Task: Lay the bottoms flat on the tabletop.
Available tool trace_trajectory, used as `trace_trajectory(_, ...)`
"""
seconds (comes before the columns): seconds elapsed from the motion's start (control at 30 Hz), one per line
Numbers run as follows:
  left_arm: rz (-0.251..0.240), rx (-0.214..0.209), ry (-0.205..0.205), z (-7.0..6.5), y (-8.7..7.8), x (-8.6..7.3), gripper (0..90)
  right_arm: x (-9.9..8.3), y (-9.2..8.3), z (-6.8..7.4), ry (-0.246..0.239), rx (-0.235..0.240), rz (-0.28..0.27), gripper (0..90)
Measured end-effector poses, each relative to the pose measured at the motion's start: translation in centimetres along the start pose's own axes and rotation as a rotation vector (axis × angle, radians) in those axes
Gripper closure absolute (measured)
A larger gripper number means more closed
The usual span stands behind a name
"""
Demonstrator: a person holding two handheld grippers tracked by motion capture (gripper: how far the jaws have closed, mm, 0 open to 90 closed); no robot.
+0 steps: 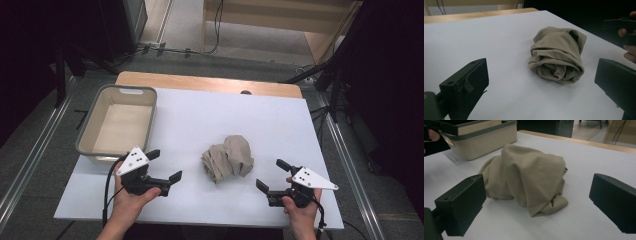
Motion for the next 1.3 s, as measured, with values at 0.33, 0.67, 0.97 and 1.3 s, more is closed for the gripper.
trace_trajectory(0.33,0.055,-0.072,0.017,-1.6,6.2,-0.3,5.7,0.9,4.0,1.0,0.046,-0.026,0.033,22.6)
trace_trajectory(0.67,0.131,-0.144,0.023,-2.5,10.0,-2.1,46.0,-1.3,6.6,0.6,0.107,-0.041,0.102,57.2)
trace_trajectory(0.97,0.124,-0.207,0.062,-3.3,9.0,-1.9,87.9,-2.0,5.9,1.1,0.055,-0.043,0.085,86.7)
trace_trajectory(1.3,0.053,-0.224,0.069,-2.9,4.8,-0.5,88.4,1.3,1.6,0.2,0.036,-0.081,-0.052,87.3)
Point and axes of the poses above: each handheld gripper's, and its own axes: y roughly forward along the jaws, x roughly out of its top, z roughly to its left, the point moved 6 cm from there along y, roughly forward along the jaws, and after that the axes turned 11 degrees about y, right-handed, at the moved point
